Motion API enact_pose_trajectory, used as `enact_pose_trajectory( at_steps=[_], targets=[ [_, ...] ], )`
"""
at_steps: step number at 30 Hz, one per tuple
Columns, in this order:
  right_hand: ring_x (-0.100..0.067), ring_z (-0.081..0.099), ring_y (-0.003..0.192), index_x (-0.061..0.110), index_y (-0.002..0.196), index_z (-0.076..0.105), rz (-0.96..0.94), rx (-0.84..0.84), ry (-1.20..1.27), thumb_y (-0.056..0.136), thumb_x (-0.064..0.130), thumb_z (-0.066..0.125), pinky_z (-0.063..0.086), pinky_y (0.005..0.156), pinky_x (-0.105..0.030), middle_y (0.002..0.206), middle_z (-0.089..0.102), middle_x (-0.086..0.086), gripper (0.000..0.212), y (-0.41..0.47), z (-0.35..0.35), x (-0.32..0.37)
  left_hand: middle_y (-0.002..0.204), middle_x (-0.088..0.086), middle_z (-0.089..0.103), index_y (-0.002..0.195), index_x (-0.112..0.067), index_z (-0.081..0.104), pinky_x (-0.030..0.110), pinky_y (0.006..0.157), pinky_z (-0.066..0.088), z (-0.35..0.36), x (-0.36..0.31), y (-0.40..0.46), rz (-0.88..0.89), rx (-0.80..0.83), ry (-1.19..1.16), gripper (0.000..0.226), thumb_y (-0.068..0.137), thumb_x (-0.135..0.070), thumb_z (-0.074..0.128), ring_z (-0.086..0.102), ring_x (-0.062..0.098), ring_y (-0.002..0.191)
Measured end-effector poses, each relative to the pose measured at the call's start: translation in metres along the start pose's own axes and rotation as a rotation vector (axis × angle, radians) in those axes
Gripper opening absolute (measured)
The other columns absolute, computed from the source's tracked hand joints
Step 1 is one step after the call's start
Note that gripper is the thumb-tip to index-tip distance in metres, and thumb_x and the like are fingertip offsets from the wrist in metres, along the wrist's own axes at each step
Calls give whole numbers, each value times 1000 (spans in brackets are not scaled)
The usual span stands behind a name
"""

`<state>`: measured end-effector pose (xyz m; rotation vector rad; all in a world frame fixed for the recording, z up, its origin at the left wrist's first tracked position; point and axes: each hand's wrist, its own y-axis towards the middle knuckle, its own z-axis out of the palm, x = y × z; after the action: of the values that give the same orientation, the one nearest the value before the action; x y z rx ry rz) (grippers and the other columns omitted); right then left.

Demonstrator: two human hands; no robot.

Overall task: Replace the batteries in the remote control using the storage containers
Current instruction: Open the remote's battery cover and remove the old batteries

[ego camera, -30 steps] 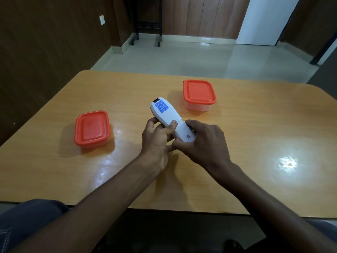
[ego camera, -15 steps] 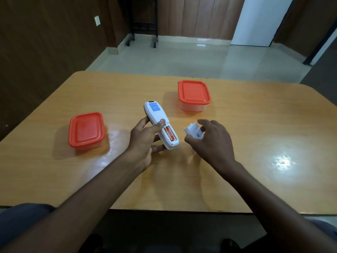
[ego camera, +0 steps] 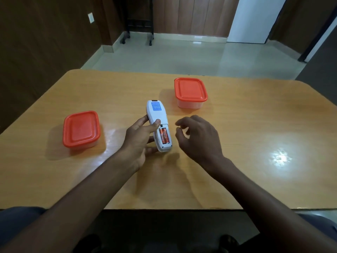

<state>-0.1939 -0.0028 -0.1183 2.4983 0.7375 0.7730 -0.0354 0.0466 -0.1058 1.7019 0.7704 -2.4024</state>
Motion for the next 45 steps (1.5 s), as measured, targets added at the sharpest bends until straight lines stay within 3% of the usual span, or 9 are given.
enact_pose_trajectory(
  at_steps=[8,14,18,22,29,34,38,41,45],
  targets=[
    [-8,60,67,24,93,75,-50,71,251,86,28,71,50,59,-30,89,61,6,9,-11,8,16,105,4,78,135,-36,62,33,55,60,2,1,-8,98,-4,84,48,91,-18,73,77,22,90],
    [-12,63,65,18,96,71,-86,90,301,87,24,71,54,61,-39,89,60,4,11,-10,8,15,99,-2,78,137,-36,60,45,80,62,0,-2,-8,154,-10,150,50,92,-19,72,74,14,89],
    [-11,64,66,16,100,70,-102,99,315,87,20,72,55,62,-37,90,62,4,14,-10,7,15,89,-7,79,136,-37,61,42,75,63,-1,-2,-9,149,-4,166,50,91,-20,73,75,8,83],
    [-12,64,67,19,97,70,-89,153,364,85,25,72,55,63,-38,89,62,3,13,-8,5,15,86,-10,79,137,-35,61,50,87,61,-3,-2,-10,120,-15,168,52,90,-19,75,74,14,91],
    [-12,64,67,19,90,68,-108,216,378,82,28,68,54,64,-39,82,63,4,13,-4,4,15,110,2,77,133,-36,66,39,59,63,-5,-7,-15,39,-1,146,51,87,-18,78,74,22,89],
    [-18,65,69,14,80,63,11,272,500,78,16,72,53,59,-35,71,67,0,9,0,2,16,110,3,77,130,-35,68,55,76,63,-2,-7,-17,9,6,151,48,86,-20,79,72,28,98],
    [-15,67,72,11,79,63,18,287,505,83,18,78,57,60,-37,76,68,2,17,-3,6,19,105,-1,76,130,-35,67,45,67,64,-4,-11,-15,27,-16,154,47,86,-20,78,71,22,90],
    [-16,71,70,10,84,65,90,235,576,84,17,81,61,59,-40,76,71,2,17,0,6,16,105,3,77,129,-35,68,50,70,65,-5,-13,-13,11,-27,136,48,84,-22,80,73,25,89],
    [-20,73,76,6,96,65,274,150,784,84,3,78,61,58,-30,84,73,-7,17,4,-2,18,109,5,76,130,-34,68,46,68,65,-4,-12,-9,-6,-60,140,49,85,-21,79,74,29,92]
  ],
)
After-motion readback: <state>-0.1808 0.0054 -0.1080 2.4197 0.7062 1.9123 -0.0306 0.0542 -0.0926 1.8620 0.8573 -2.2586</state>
